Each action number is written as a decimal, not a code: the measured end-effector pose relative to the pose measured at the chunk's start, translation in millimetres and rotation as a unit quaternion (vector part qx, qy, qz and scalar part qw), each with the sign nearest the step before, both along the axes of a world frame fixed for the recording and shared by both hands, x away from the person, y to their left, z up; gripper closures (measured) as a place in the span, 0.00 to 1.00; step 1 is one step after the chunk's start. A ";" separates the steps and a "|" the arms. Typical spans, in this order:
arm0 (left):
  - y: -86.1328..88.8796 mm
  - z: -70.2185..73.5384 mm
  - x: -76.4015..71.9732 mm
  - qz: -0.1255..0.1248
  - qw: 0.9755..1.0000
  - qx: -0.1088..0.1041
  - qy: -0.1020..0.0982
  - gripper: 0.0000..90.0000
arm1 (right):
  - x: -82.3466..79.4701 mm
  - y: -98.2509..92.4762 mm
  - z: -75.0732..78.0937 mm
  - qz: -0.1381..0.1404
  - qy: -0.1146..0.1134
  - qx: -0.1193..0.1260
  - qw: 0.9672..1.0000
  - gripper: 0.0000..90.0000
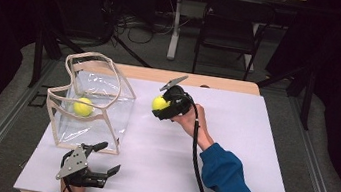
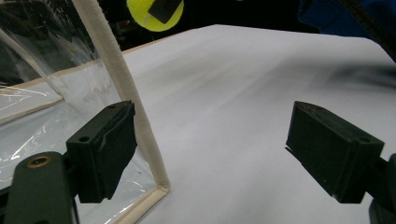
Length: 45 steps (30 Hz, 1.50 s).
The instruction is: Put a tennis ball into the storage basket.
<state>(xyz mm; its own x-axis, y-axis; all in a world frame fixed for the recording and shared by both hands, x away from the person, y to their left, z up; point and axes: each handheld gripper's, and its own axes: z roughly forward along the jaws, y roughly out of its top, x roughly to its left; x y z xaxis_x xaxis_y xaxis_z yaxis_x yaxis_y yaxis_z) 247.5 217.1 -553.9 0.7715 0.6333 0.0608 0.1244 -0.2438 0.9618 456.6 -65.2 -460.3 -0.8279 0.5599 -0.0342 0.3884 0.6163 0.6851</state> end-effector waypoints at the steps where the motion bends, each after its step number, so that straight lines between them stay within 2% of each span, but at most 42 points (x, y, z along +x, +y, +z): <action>1: 0.0 0.1 0.0 0.000 1.000 0.000 0.000 0.18 | -0.8 0.1 2.0 0.000 0.000 0.000 1.000 0.29; 28: -0.6 0.1 -0.4 -0.004 1.000 -0.003 -0.002 0.18 | -14.3 -2.2 28.6 0.014 -0.024 -0.006 1.000 0.29; 45: 0.4 0.6 -0.7 -0.002 1.000 0.001 -0.001 0.18 | -16.0 -8.1 43.8 0.010 -0.028 -0.007 1.000 0.29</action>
